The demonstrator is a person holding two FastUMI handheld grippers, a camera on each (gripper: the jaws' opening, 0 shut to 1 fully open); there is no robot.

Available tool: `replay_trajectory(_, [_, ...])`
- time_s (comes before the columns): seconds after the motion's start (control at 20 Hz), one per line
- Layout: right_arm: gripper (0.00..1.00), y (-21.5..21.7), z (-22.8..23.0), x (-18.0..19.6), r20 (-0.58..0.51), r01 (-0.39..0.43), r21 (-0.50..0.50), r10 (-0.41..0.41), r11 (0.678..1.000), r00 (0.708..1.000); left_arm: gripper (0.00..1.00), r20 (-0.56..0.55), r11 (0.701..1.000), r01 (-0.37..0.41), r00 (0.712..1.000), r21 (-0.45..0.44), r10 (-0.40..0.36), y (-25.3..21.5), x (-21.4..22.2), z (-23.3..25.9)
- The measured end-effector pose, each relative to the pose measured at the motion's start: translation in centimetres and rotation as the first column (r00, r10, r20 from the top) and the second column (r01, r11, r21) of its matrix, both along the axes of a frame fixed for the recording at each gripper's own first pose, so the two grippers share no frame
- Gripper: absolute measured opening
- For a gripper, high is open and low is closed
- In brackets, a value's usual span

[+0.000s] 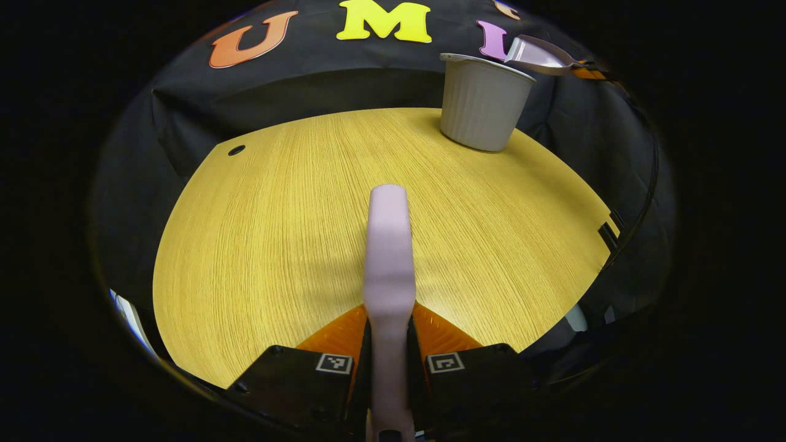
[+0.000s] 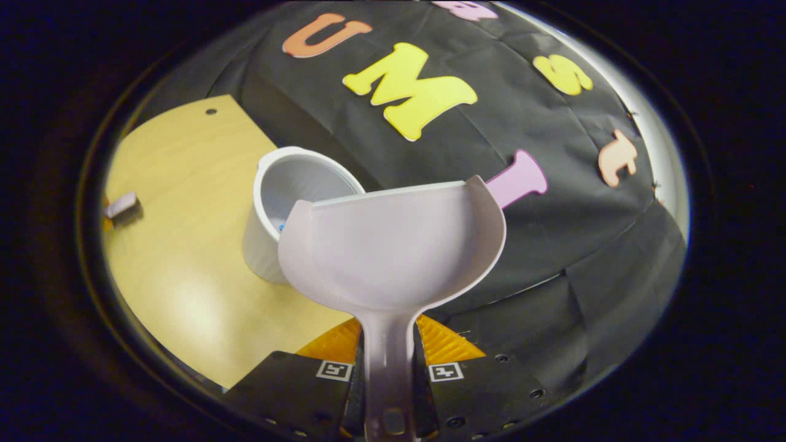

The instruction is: Pick up the small broom and dustpan from the desktop, sweep the trash into the dustpan with the broom, and then empty the trash into the garbage bin.

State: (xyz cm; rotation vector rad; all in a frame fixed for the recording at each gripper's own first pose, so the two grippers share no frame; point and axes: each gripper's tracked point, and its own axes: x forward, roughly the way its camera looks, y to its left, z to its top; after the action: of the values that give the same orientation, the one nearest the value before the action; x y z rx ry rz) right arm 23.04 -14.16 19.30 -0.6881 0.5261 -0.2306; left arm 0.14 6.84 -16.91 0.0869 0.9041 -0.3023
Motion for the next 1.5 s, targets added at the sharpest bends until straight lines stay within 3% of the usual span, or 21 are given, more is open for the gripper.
replay_trajectory(0.1, [0.34,0.5,-0.8,-3.4,0.045,0.019,0.139,-0.026,0.99,0.999,0.3,-0.004,1.0,-0.021,1.0,-0.002,0.021,-0.2,-0.3,0.1])
replay_trajectory(0.2, [0.3,1.5,-2.5,-7.5,0.071,-0.01,0.27,-0.01,0.963,0.997,0.3,-0.007,0.999,-0.035,0.999,-0.001,0.035,-0.7,-0.4,0.2])
replay_trajectory(0.25, [0.34,2.3,-4.0,-9.5,0.069,-0.023,0.336,-0.001,0.942,0.998,0.3,-0.007,0.999,-0.046,0.999,0.011,0.046,-0.6,-0.7,0.1])
replay_trajectory(0.3, [0.3,3.1,-5.8,-11.5,0.062,-0.035,0.392,0.011,0.919,0.998,0.3,-0.008,0.997,-0.065,0.998,0.032,0.065,-0.3,-0.8,0.1])
replay_trajectory(0.4, [0.3,4.6,-9.9,-14.9,0.025,-0.041,0.481,0.033,0.876,0.999,0.34,-0.001,0.991,-0.11,0.994,0.075,0.11,0.3,-0.7,0.1])
replay_trajectory(0.5, [0.34,5.4,-14.0,-17.3,-0.021,-0.023,0.558,0.043,0.83,0.999,0.3,-0.006,0.987,-0.145,0.989,0.075,0.145,0.7,-1.3,-0.1])
replay_trajectory(0.55, [0.3,6.0,-16.1,-17.9,-0.045,-0.01,0.591,0.045,0.807,0.998,0.3,-0.014,0.985,-0.162,0.986,0.064,0.164,0.5,-1.6,-0.2])
replay_trajectory(0.6, [0.3,6.5,-18.1,-18.1,-0.072,0.005,0.618,0.05,0.786,0.996,0.34,-0.021,0.983,-0.178,0.984,0.053,0.179,0.4,-1.6,-0.3])
replay_trajectory(0.75, [0.34,8.1,-23.2,-17.3,-0.096,0.04,0.69,0.036,0.723,0.995,0.3,-0.025,0.971,-0.237,0.971,0.041,0.238,0.3,-1.6,-0.8])
replay_trajectory(1.0, [0.3,13.0,-31.5,-14.7,-0.16,0.109,0.739,0.015,0.665,0.987,0.3,-0.048,0.953,-0.29,0.954,0.084,0.295,-0.3,-1.8,-1.9])
replay_trajectory(1.05, [0.3,14.0,-33.1,-14.3,-0.183,0.128,0.745,0.016,0.654,0.983,0.34,-0.05,0.952,-0.293,0.953,0.092,0.298,-0.5,-1.9,-2.1])
replay_trajectory(1.1, [0.3,14.6,-34.5,-13.9,-0.204,0.148,0.748,0.012,0.647,0.979,0.3,-0.047,0.95,-0.295,0.952,0.098,0.301,-0.7,-1.8,-2.1])
replay_trajectory(1.3, [0.31,16.2,-36.9,-12.6,-0.233,0.19,0.738,-0.019,0.647,0.972,0.31,-0.03,0.948,-0.293,0.954,0.122,0.299,-1.4,-1.6,-1.9])
replay_trajectory(1.5, [0.35,17.6,-37.5,-11.5,-0.243,0.193,0.749,-0.008,0.634,0.97,0.37,-0.018,0.946,-0.31,0.95,0.099,0.313,-2.4,-1.3,-0.8])
